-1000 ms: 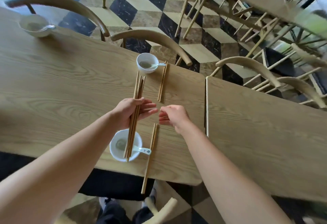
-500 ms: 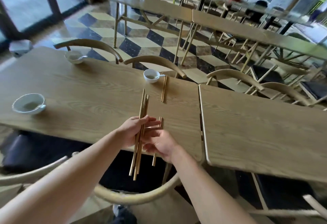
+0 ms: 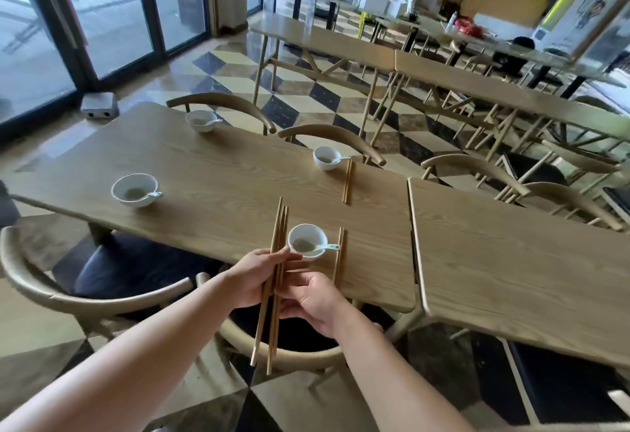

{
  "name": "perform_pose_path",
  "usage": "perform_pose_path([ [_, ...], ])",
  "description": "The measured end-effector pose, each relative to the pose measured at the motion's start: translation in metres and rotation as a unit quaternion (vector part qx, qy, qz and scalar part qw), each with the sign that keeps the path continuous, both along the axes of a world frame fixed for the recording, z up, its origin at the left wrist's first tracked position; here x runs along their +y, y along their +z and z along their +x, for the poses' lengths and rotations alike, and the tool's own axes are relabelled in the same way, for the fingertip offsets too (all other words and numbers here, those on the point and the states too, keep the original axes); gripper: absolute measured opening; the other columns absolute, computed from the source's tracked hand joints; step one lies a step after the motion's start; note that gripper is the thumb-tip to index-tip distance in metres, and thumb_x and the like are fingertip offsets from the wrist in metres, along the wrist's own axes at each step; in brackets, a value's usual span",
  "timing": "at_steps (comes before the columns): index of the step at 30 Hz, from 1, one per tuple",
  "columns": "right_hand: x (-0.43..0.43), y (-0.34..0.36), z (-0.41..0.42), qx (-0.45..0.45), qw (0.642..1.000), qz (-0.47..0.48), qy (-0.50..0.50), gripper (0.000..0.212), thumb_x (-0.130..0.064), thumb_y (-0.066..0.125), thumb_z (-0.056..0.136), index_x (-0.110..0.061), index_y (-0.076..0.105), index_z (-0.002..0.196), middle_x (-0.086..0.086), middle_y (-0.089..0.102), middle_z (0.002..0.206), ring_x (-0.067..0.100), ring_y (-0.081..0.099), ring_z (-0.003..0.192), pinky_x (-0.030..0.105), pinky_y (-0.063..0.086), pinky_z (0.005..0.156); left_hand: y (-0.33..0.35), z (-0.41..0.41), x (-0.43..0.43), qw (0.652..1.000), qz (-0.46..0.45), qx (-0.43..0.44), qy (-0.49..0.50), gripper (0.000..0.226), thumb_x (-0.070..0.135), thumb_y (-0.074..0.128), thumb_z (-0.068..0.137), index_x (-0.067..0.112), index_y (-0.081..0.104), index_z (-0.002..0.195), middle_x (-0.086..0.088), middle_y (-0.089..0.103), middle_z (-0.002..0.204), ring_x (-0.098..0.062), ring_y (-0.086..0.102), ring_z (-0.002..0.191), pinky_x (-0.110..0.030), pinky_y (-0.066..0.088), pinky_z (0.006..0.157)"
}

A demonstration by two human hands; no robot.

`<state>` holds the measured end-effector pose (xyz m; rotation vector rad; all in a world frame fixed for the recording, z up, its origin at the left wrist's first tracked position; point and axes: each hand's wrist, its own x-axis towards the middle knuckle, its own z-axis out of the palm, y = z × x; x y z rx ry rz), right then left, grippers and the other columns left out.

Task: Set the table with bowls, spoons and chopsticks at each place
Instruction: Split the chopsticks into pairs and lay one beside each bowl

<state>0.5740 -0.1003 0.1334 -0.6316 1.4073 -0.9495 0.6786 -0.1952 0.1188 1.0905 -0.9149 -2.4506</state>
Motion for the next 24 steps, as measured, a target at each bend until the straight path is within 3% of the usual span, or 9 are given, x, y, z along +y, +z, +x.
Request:
perform_pose_path([
  [5, -0.041, -0.006, 0.060, 0.029, 0.999, 0.010, 0.033, 0.011, 0.001, 0.058, 0.095, -0.002, 0.068, 0.098, 0.004, 0.071, 0.074, 0.015, 0.067, 0.063, 0.028, 0.057, 0.062, -0.007, 0.074, -0.037, 1.000, -0.003, -0.003, 0.029, 0.032, 0.019, 0.047, 0.104, -0.006, 0.061, 0.119, -0.024, 0.070, 0.119, -0.033, 0.070, 0.101, -0.045, 0.059, 0.082],
  [9, -0.085, -0.009, 0.124, 0.070, 0.996, 0.024, 0.039, 0.018, -0.001, 0.060, 0.095, 0.008, 0.066, 0.109, 0.016, 0.065, 0.086, 0.022, 0.064, 0.070, 0.038, 0.057, 0.073, -0.016, 0.147, -0.079, 0.999, -0.007, -0.014, 0.048, 0.024, 0.006, 0.053, 0.100, -0.008, 0.063, 0.117, -0.023, 0.074, 0.106, -0.032, 0.074, 0.091, -0.044, 0.062, 0.080],
  [12, -0.116, -0.012, 0.171, 0.087, 0.994, 0.029, 0.051, 0.012, 0.001, 0.060, 0.092, 0.003, 0.068, 0.101, 0.009, 0.066, 0.075, 0.017, 0.065, 0.064, 0.032, 0.059, 0.066, -0.022, 0.195, -0.108, 0.998, 0.007, -0.007, 0.062, 0.021, -0.002, 0.053, 0.097, -0.007, 0.065, 0.114, -0.024, 0.074, 0.105, -0.035, 0.074, 0.091, -0.047, 0.061, 0.080],
  [14, -0.134, -0.014, 0.200, 0.089, 0.994, 0.034, 0.044, 0.017, 0.002, 0.060, 0.092, 0.009, 0.067, 0.105, 0.016, 0.067, 0.082, 0.021, 0.066, 0.067, 0.031, 0.059, 0.064, -0.025, 0.222, -0.125, 0.997, 0.008, -0.012, 0.073, 0.022, -0.002, 0.051, 0.098, -0.009, 0.064, 0.115, -0.024, 0.074, 0.101, -0.034, 0.075, 0.086, -0.043, 0.063, 0.074],
  [20, -0.165, -0.024, 0.241, 0.094, 0.994, 0.051, 0.023, 0.015, -0.002, 0.069, 0.089, 0.004, 0.068, 0.103, 0.018, 0.069, 0.089, 0.034, 0.071, 0.083, 0.048, 0.061, 0.082, -0.032, 0.274, -0.156, 0.994, 0.044, -0.009, 0.097, 0.023, -0.002, 0.047, 0.100, -0.012, 0.061, 0.116, -0.027, 0.073, 0.104, -0.034, 0.075, 0.089, -0.038, 0.063, 0.069],
  [22, -0.174, -0.023, 0.241, 0.119, 0.991, 0.051, 0.018, 0.014, -0.005, 0.073, 0.085, -0.001, 0.072, 0.098, 0.012, 0.069, 0.082, 0.027, 0.071, 0.073, 0.038, 0.063, 0.070, -0.036, 0.282, -0.168, 0.994, 0.051, -0.008, 0.100, 0.024, -0.001, 0.047, 0.100, -0.011, 0.061, 0.117, -0.028, 0.072, 0.108, -0.035, 0.074, 0.096, -0.039, 0.063, 0.072],
  [24, -0.182, -0.020, 0.238, 0.151, 0.988, 0.041, 0.016, 0.007, -0.006, 0.074, 0.083, -0.008, 0.074, 0.089, 0.005, 0.065, 0.067, 0.018, 0.060, 0.051, 0.026, 0.052, 0.046, -0.039, 0.285, -0.179, 0.992, 0.062, -0.005, 0.106, 0.025, -0.001, 0.046, 0.101, -0.011, 0.061, 0.118, -0.028, 0.072, 0.109, -0.036, 0.073, 0.099, -0.041, 0.063, 0.076],
])
